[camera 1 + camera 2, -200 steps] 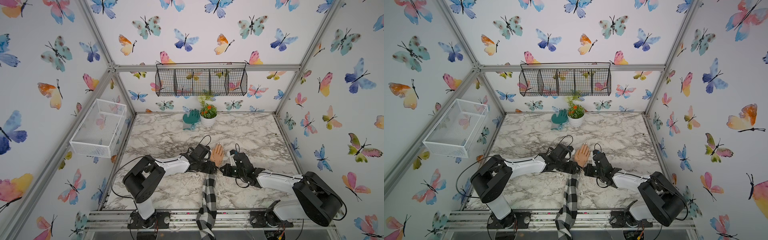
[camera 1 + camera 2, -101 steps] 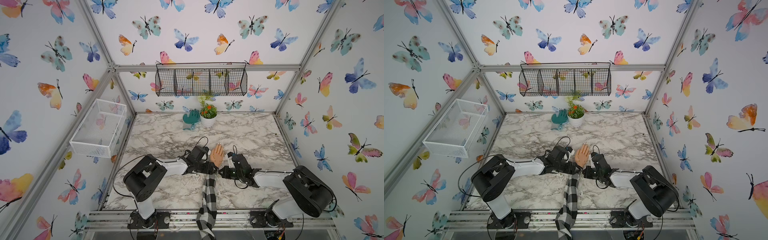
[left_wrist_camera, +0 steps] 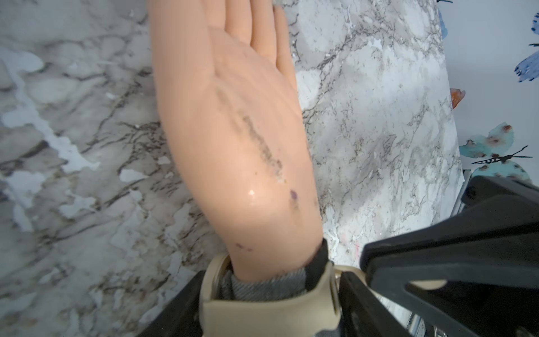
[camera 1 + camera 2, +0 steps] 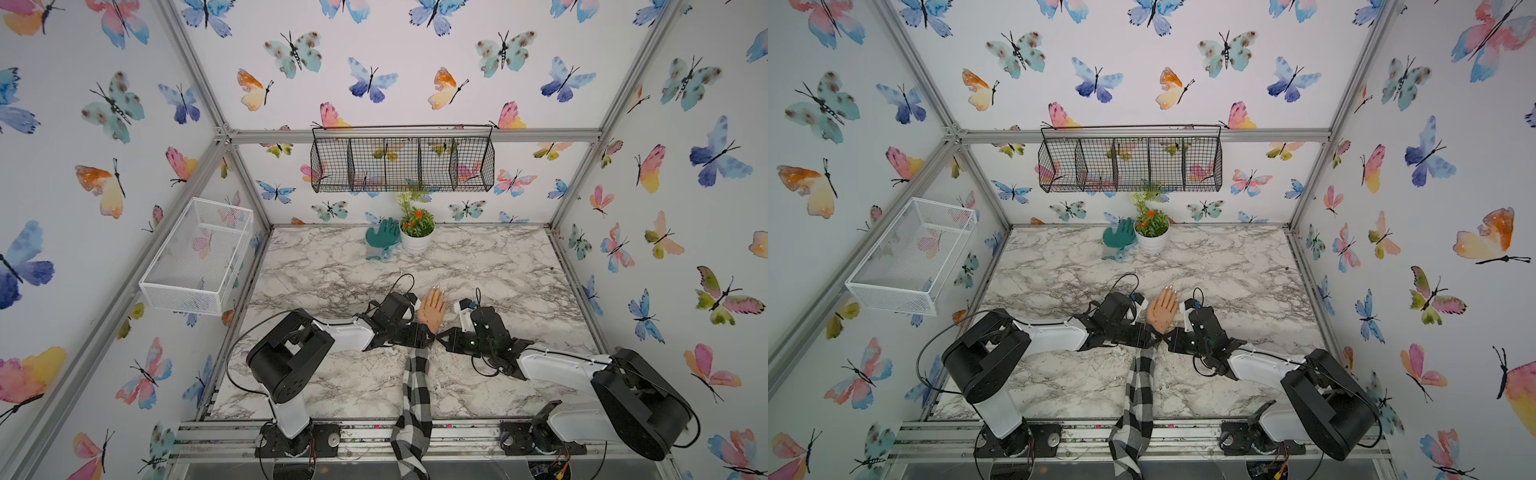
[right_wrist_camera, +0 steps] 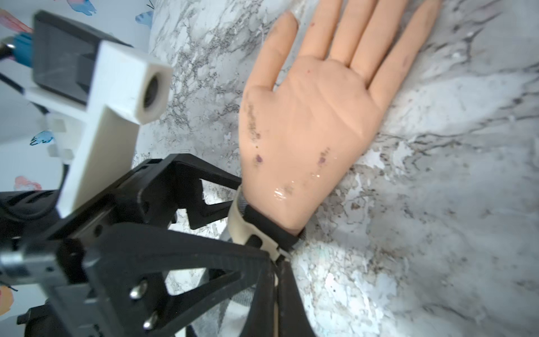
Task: Take off the watch
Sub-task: Untie the watch from the hand.
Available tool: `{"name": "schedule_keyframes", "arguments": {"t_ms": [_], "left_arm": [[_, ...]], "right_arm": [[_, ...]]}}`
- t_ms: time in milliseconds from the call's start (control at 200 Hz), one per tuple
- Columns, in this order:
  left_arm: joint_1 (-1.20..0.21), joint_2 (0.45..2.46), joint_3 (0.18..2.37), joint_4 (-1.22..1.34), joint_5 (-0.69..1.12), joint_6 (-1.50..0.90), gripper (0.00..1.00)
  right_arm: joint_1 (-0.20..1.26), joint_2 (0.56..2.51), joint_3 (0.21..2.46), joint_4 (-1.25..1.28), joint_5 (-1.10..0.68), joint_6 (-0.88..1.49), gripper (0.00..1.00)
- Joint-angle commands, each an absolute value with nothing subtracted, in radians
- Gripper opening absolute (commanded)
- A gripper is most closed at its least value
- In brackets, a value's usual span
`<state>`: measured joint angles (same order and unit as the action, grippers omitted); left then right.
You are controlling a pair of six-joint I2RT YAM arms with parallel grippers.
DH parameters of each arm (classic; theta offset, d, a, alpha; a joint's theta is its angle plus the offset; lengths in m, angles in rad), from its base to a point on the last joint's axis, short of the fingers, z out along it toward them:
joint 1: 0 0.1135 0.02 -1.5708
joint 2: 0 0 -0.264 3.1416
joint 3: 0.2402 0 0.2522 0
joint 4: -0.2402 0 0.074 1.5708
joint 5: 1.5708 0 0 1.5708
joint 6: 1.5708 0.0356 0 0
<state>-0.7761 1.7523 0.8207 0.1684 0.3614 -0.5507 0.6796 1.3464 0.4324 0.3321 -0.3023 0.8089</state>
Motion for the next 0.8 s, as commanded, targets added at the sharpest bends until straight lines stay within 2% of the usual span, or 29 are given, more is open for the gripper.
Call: {"name": "schedule_keyframes", "arguments": {"t_ms": [0,215,531,791], "left_arm": [[-0.762,1.817,0.762,0.027,0.281,-0.560,0.72],[-0.695,1.774,0.732,0.008,0.235,-0.595,0.72],[-0.652,1.845,0.722,0.000,0.244,-0.620,0.70],[-0.614,1.853,0.657,0.102,0.320,-0.698,0.71]], "right_arm": [[0.684,1.352,0.463,0.350,-0.354,0.825,0.02],[0.683,1.340,0.503,0.323,-0.341,0.820,0.02],[0.683,1.343,0.498,0.249,-0.298,0.784,0.02],[0.684,1.475,0.454,0.272,-0.333,0.761,0.02]]}}
